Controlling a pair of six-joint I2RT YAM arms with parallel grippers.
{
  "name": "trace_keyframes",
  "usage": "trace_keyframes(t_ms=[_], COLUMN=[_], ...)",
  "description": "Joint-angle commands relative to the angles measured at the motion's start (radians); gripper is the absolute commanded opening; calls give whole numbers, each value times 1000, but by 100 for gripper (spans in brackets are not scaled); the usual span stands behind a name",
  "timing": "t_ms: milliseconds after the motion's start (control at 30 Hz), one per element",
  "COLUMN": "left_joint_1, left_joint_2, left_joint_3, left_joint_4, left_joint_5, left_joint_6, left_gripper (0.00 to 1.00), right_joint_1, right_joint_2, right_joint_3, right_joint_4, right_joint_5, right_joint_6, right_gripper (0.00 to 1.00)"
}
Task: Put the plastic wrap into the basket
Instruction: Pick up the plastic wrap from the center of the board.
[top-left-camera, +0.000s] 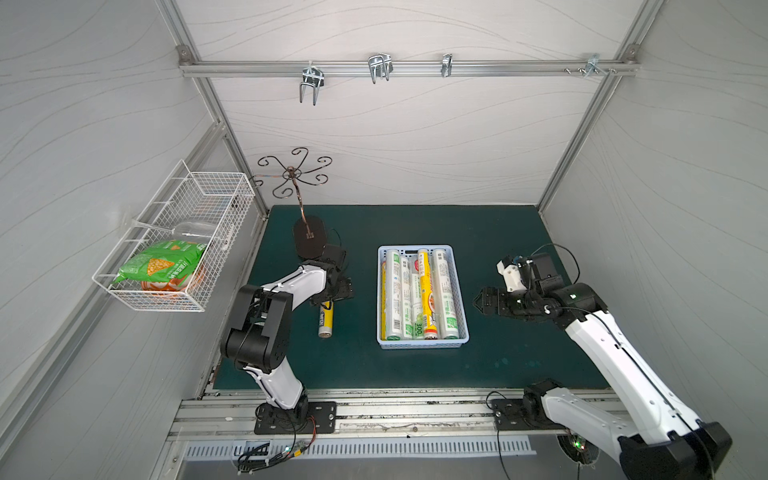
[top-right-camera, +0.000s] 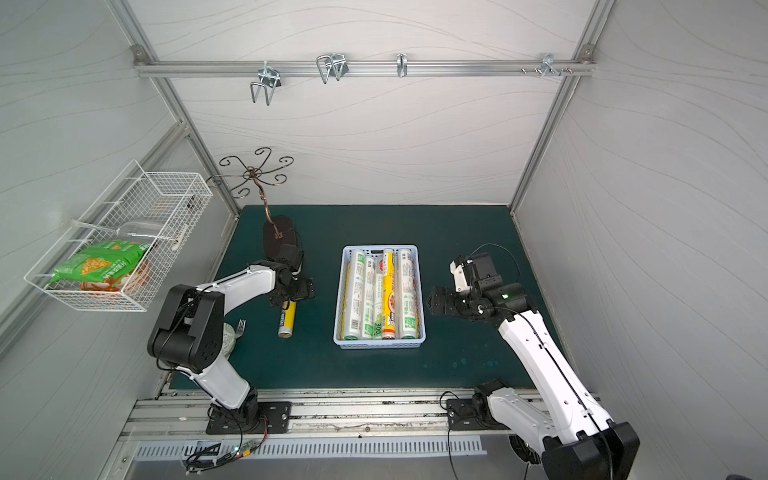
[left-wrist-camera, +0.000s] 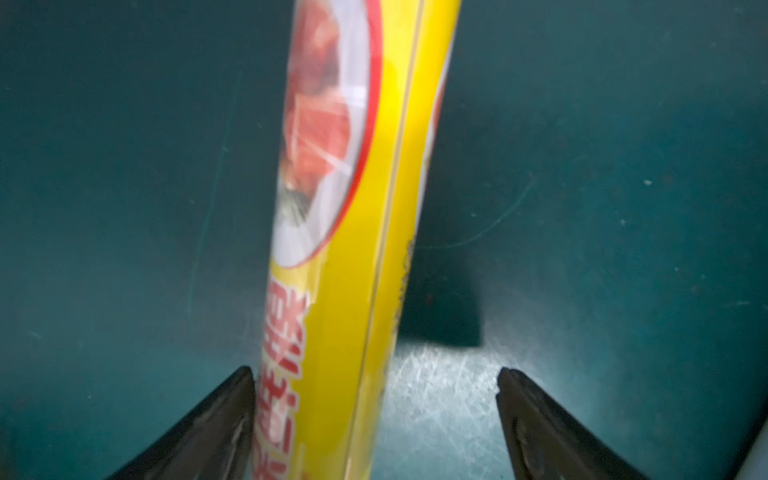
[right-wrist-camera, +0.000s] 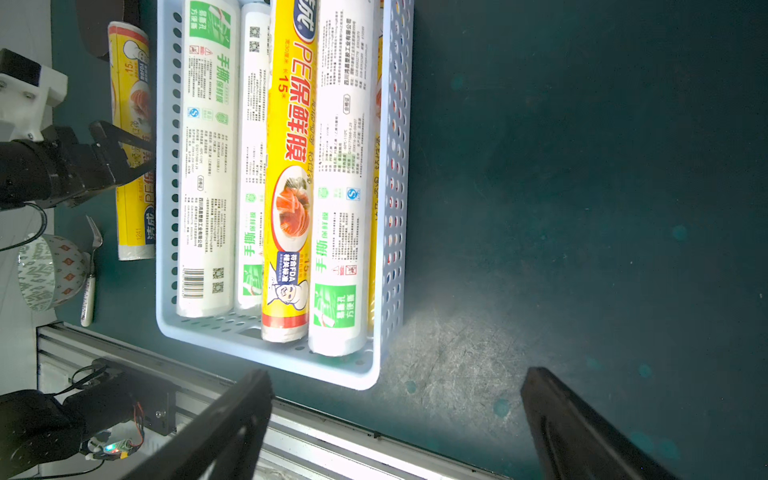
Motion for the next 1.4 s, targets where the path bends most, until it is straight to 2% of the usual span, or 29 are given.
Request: trace_keyframes(t_ms=[0, 100, 367, 500, 567, 767, 867, 1000, 1167, 1367], left_joint_1=[2, 1, -1, -6, -14, -36, -48, -64, -101, -239], left_joint_2=[24, 39, 77, 75, 72, 20, -27, -114, -227, -305], left_joint_3=[47, 55, 58, 49, 49, 44, 45, 45, 70, 124], left_joint_4=[-28, -39, -41, -26, -22, -42, -69, -102, -136, -113], left_joint_5=[-10, -8, 27, 66, 80, 83, 88, 115, 141, 170], left_joint_6=[19, 26, 26, 32, 39, 54, 49, 24, -70, -202], left_gripper=[90, 86, 69, 52, 47, 37, 26, 25, 19, 19], right_joint_1=[-5, -4, -4, -4, -5, -4, -4, -4, -4, -5], right_joint_2=[4, 3, -1, -4, -5, -15, -20, -19, -14, -13], right_joint_3=[-6, -7, -12, -13, -13, -6, -6, -12, -14, -20], right_joint_4=[7, 7, 8, 6, 6, -5, -6, -2, 8, 15], right_joint_5=[-12, -14, -14, -10, -11, -7, -5, -7, -18, -33], right_joint_6=[-5, -6, -5, -2, -3, -1, 1, 5, 13, 24], right_gripper=[99, 99, 99, 99, 99, 99, 99, 99, 99, 99])
